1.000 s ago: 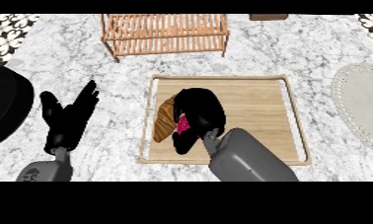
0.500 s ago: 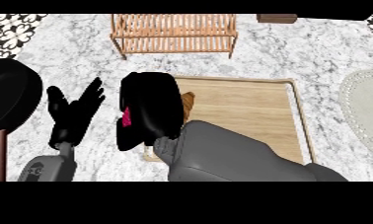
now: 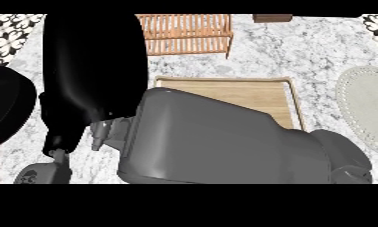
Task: Pick the cupcake from the tray and place it in the tiered shelf
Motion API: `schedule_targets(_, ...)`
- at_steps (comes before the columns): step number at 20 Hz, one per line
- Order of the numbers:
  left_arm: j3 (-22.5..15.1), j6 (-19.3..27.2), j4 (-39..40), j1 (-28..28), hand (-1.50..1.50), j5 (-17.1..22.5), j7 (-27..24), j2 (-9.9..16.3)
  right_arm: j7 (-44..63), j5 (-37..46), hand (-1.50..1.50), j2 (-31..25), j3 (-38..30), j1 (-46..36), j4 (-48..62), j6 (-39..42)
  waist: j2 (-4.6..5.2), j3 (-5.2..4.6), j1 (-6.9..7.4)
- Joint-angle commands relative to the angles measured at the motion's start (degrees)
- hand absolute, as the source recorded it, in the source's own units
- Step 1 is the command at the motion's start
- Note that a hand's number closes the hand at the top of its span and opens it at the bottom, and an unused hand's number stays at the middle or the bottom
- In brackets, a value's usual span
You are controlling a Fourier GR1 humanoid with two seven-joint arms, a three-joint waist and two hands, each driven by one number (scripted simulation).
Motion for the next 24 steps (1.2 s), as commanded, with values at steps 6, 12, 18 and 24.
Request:
schedule_targets(6, -0.3, 0.4, 2.3, 1.8, 0.0, -0.9, -0.4, -1.0, 9.1, -0.9, 1.5, 0.6, -11.9, -16.1, 12.7, 1.1, 0.7, -0.37, -0.84)
schedule_targets(12, 0.7, 0.3, 0.5, -1.1, 0.0, 0.1, 3.6, 0.0, -0.8, -0.5, 1.5, -1.8, -20.5, -22.2, 25.9, 1.5, 1.08, -0.33, -0.71)
schedule_targets(18, 1.5, -0.5, -0.1, 2.3, 0.0, 0.0, 1.5, 0.4, -10.2, -1.5, 1.5, -4.9, -24.4, -22.8, 33.1, 3.6, 1.04, -0.28, -0.77)
schedule_targets(24, -0.2, -0.1, -2.2, 2.8, 0.0, -0.6, 2.4, -1.1, -18.5, -3.3, 1.5, -5.3, -26.8, -23.1, 41.9, 7.2, 1.25, -0.28, -0.25)
